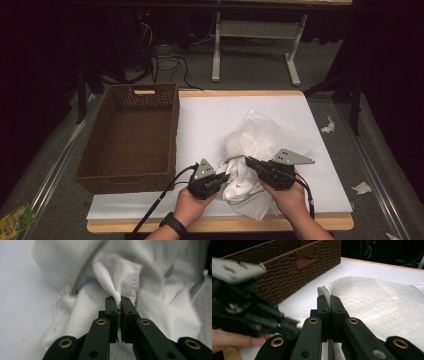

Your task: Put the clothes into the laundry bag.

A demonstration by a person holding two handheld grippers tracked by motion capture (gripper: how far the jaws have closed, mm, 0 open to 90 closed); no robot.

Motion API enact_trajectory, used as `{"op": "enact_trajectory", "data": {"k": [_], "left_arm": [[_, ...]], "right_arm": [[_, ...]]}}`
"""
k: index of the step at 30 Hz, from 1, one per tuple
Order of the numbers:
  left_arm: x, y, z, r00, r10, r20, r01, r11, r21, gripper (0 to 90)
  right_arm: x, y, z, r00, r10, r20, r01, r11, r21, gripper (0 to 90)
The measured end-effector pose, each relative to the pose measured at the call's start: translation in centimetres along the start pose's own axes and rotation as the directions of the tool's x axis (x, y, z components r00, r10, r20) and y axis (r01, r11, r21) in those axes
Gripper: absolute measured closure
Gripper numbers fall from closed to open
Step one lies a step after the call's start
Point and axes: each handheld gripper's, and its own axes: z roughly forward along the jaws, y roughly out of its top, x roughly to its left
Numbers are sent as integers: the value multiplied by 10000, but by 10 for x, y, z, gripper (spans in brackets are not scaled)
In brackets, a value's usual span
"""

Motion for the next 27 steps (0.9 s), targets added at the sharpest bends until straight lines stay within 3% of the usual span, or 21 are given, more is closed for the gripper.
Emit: {"op": "enact_trajectory", "data": {"k": [2, 4, 10, 14, 19, 23, 27], "left_arm": [[-3, 9, 2, 10000, -7, 38, 8, 9995, -317, 863], [-9, 14, 15, 10000, -71, 42, 73, 9985, -549, 862], [-13, 17, 54, 9981, -336, -510, 301, 9973, -670, 860], [-10, 16, 63, 9972, -253, -707, 219, 9986, -488, 838], [-11, 13, 35, 9998, -94, -194, 80, 9973, -724, 635], [-10, 8, -2, 9999, 115, -75, -122, 9947, -1019, 568], [-10, -4, -26, 9997, -213, -124, 192, 9892, -1452, 435]], "right_arm": [[1, 0, 0, 10000, 52, -9, -52, 10000, 40, 888], [1, 0, 1, 10000, 28, -12, -28, 10000, 14, 888], [1, 2, -4, 9999, 124, -97, -126, 9997, -227, 888], [-1, 2, -7, 9998, 144, -112, -147, 9995, -284, 888], [-4, 1, -7, 9998, 163, -79, -165, 9996, -237, 888], [-2, 1, -6, 9999, 90, -51, -91, 9997, -221, 888], [-1, 2, -6, 10000, 60, -16, -60, 9999, -153, 888]]}}
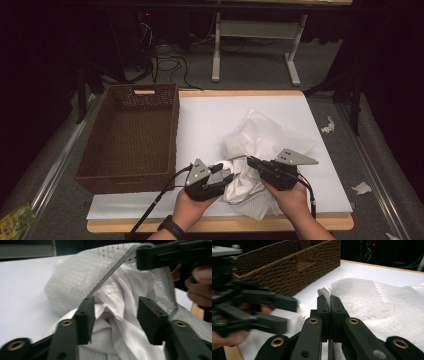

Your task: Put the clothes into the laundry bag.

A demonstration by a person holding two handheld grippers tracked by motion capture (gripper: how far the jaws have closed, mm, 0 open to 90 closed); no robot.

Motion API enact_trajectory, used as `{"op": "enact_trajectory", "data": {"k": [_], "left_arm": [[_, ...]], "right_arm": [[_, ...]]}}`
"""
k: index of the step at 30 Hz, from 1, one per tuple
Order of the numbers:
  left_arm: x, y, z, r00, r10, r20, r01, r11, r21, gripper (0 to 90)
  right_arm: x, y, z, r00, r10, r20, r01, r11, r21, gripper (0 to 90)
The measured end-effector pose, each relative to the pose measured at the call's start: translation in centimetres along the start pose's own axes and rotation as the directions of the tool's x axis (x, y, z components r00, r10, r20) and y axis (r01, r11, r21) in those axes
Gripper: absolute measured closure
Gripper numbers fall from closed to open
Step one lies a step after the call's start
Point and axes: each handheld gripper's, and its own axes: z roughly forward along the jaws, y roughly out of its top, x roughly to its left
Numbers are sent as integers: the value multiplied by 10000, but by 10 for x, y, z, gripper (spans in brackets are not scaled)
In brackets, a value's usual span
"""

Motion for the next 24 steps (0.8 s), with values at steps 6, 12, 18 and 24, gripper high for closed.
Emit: {"op": "enact_trajectory", "data": {"k": [6, 12, 18, 24], "left_arm": [[-14, -22, 6, 9989, 31, 460, -59, 9982, 596, 323], [-19, -34, 19, 9966, 303, 772, -447, 9802, 1931, 674], [-4, -14, 24, 9971, 492, -585, -430, 9937, 1039, 875], [-1, -3, 62, 9951, 276, -949, -217, 9978, 625, 879]], "right_arm": [[-1, 0, 1, 10000, 41, 70, -41, 10000, 28, 888], [-2, -1, 0, 10000, 86, 49, -86, 10000, 11, 888], [-1, -1, -1, 10000, 35, 39, -35, 10000, -5, 888], [-1, 0, 1, 10000, 43, 45, -43, 10000, 17, 888]]}}
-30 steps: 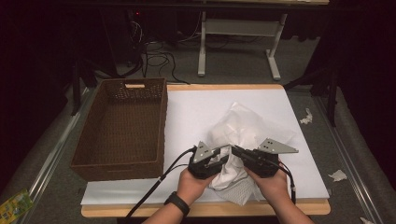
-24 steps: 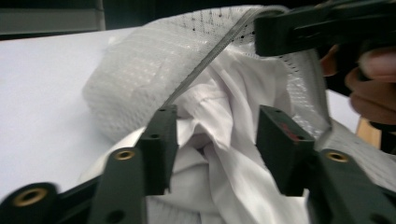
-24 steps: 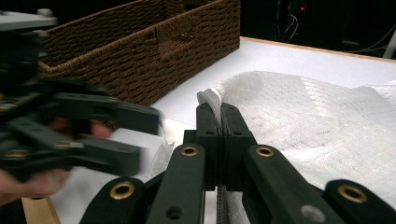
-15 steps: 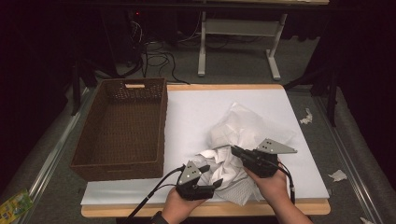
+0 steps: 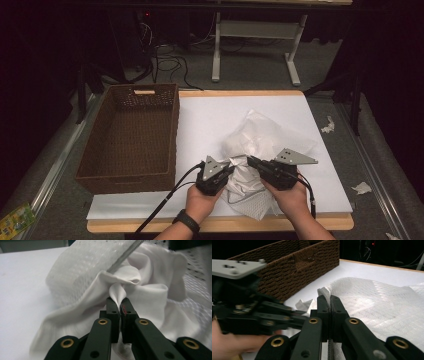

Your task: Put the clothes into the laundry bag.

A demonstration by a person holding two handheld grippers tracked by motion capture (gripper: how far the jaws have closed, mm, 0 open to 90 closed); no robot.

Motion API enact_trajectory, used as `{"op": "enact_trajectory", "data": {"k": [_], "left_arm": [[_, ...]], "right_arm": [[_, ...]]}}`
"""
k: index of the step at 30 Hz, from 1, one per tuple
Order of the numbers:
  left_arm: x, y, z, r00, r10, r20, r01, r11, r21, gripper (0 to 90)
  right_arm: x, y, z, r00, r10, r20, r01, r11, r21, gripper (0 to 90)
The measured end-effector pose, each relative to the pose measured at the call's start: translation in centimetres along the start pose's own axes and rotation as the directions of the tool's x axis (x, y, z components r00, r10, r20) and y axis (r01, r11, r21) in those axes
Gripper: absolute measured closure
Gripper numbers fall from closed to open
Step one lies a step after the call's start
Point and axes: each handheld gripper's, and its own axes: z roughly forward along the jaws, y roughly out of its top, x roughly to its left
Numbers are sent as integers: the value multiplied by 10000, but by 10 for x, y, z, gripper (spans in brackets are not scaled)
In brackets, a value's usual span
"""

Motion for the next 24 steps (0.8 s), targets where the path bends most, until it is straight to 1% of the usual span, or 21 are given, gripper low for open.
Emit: {"op": "enact_trajectory", "data": {"k": [1, 3, 6, 7, 9, 10, 11, 12, 13, 14, 15, 16, 18, 19, 21, 22, 24], "left_arm": [[-2, 2, 8, 10000, -57, 7, 57, 10000, 2, 879], [-7, 5, 21, 10000, -48, -70, 47, 10000, -81, 879], [-13, 9, 36, 9999, -1, -118, 1, 10000, -40, 879], [-14, 9, 40, 9999, 66, -157, -65, 10000, 43, 879], [-17, 8, 46, 9999, 71, -151, -69, 9998, 187, 873], [-17, 8, 46, 9999, 75, -103, -73, 9998, 196, 856], [-16, 7, 42, 9999, 90, 77, -92, 9997, 237, 822], [-15, 7, 37, 9997, 64, 251, -71, 9997, 252, 740], [-14, 6, 32, 9992, -4, 394, -4, 9998, 218, 680], [-13, 5, 25, 9985, 27, 551, -37, 9998, 193, 628], [-12, 4, 19, 9981, 122, 606, -134, 9997, 209, 589], [-11, 3, 8, 9975, 201, 675, -216, 9995, 216, 555], [-9, -1, -9, 9964, 208, 816, -227, 9995, 233, 508], [-7, -2, -16, 9968, 266, 753, -286, 9993, 259, 491], [-2, -5, -30, 9977, 394, 558, -402, 9991, 135, 437], [0, -6, -35, 9983, 375, 440, -377, 9993, 54, 426], [8, -9, -43, 9994, 297, 162, -294, 9994, -181, 375]], "right_arm": [[0, 0, 0, 10000, -3, -9, 3, 10000, -27, 888], [0, 0, -2, 10000, 54, -4, -54, 9999, -93, 888], [-2, 2, -8, 9998, 206, -42, -207, 9993, -321, 888], [-4, 2, -10, 9996, 258, -62, -261, 9989, -385, 888], [-6, 3, -11, 9994, 332, -50, -334, 9985, -442, 888], [-8, 2, -11, 9994, 350, -32, -351, 9985, -418, 889], [-9, 2, -11, 9993, 372, -24, -373, 9985, -403, 888], [-10, 2, -11, 9993, 358, -40, -360, 9985, -409, 889], [-10, 1, -11, 9995, 328, -33, -329, 9988, -374, 888], [-10, 1, -11, 9995, 322, -23, -322, 9988, -362, 889], [-9, 1, -11, 9995, 314, -16, -315, 9989, -338, 889], [-9, 1, -11, 9995, 315, -12, -315, 9989, -334, 888], [-7, 1, -9, 9997, 262, -20, -262, 9993, -283, 888], [-6, 1, -8, 9997, 225, -17, -225, 9994, -252, 888], [-5, 1, -7, 9999, 147, 4, -147, 9996, -221, 888], [-4, 1, -7, 10000, 86, 4, -86, 9998, -203, 888], [-3, 2, -6, 10000, 96, 17, -96, 9998, -183, 888]]}}
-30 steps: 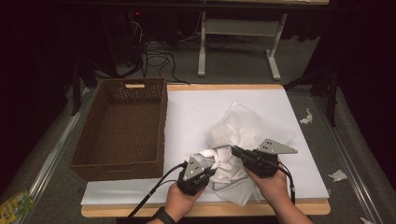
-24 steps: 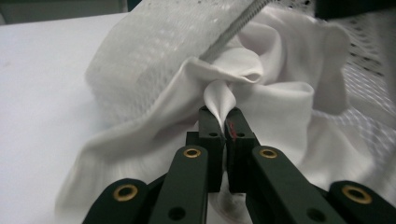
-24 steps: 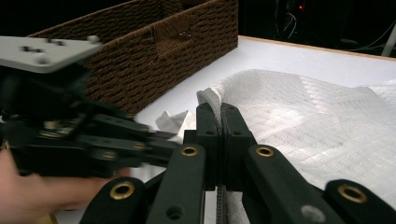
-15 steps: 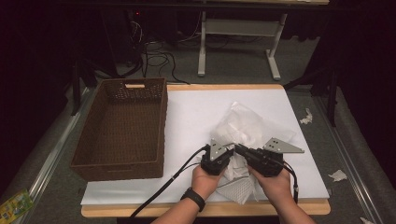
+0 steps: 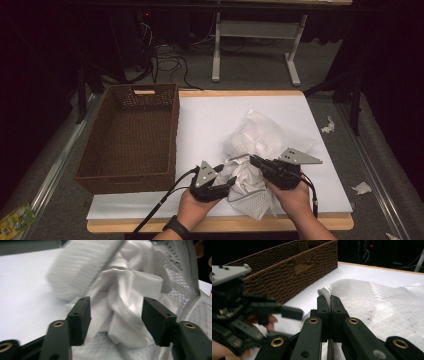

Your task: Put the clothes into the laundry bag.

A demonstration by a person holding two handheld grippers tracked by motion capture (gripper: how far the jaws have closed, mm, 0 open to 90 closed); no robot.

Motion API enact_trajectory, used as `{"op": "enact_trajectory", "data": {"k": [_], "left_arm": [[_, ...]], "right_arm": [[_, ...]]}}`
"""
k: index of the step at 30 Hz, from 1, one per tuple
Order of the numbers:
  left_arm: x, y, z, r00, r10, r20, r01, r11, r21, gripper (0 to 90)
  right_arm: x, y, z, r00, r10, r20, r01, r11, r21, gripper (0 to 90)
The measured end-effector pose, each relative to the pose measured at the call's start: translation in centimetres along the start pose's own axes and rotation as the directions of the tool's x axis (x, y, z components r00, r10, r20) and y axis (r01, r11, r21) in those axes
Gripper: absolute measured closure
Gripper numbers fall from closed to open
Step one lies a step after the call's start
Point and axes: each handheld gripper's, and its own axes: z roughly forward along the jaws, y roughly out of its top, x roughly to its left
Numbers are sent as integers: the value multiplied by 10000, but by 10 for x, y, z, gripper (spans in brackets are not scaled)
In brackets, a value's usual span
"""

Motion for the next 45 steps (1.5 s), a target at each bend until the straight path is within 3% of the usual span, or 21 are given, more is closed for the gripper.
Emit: {"op": "enact_trajectory", "data": {"k": [3, 5, 7, 9, 11, 16, 18, 20, 22, 24, 28, 31, 33, 35, 37, 40, 43, 45], "left_arm": [[10, -2, 1, 9988, -488, -57, 488, 9988, -89, 284], [13, -3, 10, 9971, -763, 18, 763, 9968, 238, 262], [17, -6, 22, 9916, -1231, 389, 1201, 9901, 728, 261], [16, -7, 26, 9863, -1473, 737, 1419, 9871, 737, 288], [12, -8, 28, 9840, -1350, 1162, 1278, 9895, 674, 394], [-3, -5, 39, 9890, -617, 1344, 500, 9948, 886, 727], [-11, -3, 43, 9888, -480, 1414, 360, 9956, 862, 782], [-13, -3, 43, 9869, -547, 1516, 417, 9952, 880, 674], [-11, -5, 41, 9806, -631, 1856, 450, 9939, 1002, 553], [-10, -8, 35, 9839, -439, 1732, 307, 9965, 783, 450], [-8, -11, 34, 9846, -571, 1650, 421, 9948, 931, 343], [-10, -8, 44, 9859, -626, 1554, 356, 9847, 1707, 355], [-12, -6, 51, 9885, -549, 1410, 209, 9725, 2321, 402], [-13, -5, 58, 9905, -521, 1270, 140, 9587, 2839, 486], [-14, -4, 61, 9923, -496, 1139, 121, 9509, 3092, 613], [-14, -3, 62, 9931, -473, 1071, 124, 9519, 3061, 817], [-14, -1, 59, 9956, -299, 885, 69, 9682, 2499, 859], [-13, 6, 55, 9961, -434, 771, 286, 9824, 1844, 862]], "right_arm": [[1, -1, 1, 10000, 8, -31, -8, 10000, 35, 888], [1, -1, 2, 10000, 30, -13, -30, 10000, 66, 888], [1, -1, 3, 10000, 26, -38, -26, 10000, 86, 888], [0, -1, 2, 10000, 41, -25, -40, 10000, 78, 888], [-1, -2, 1, 10000, 60, -34, -60, 10000, 52, 888], [-1, -2, 3, 10000, 59, -50, -58, 9999, 112, 888], [0, -2, 3, 10000, 26, -49, -25, 10000, 93, 888], [1, -2, 2, 10000, 0, -60, 0, 10000, 94, 888], [0, -2, 1, 10000, 14, -67, -14, 10000, 77, 888], [-1, -2, 1, 10000, 37, -82, -36, 10000, 78, 888], [0, -2, 2, 10000, -3, -73, 4, 10000, 88, 888], [1, -2, 2, 10000, 6, -66, -5, 9999, 114, 887], [2, -1, 3, 10000, 15, -54, -14, 9999, 128, 887], [2, -2, 3, 10000, -13, -70, 14, 9999, 111, 887], [2, -2, 4, 10000, -11, -82, 12, 9999, 119, 887], [2, -2, 3, 10000, 4, -72, -3, 9999, 129, 887], [0, -2, 2, 10000, -7, -72, 8, 10000, 80, 887], [0, -2, 1, 10000, 16, -62, -16, 10000, 63, 887]]}}
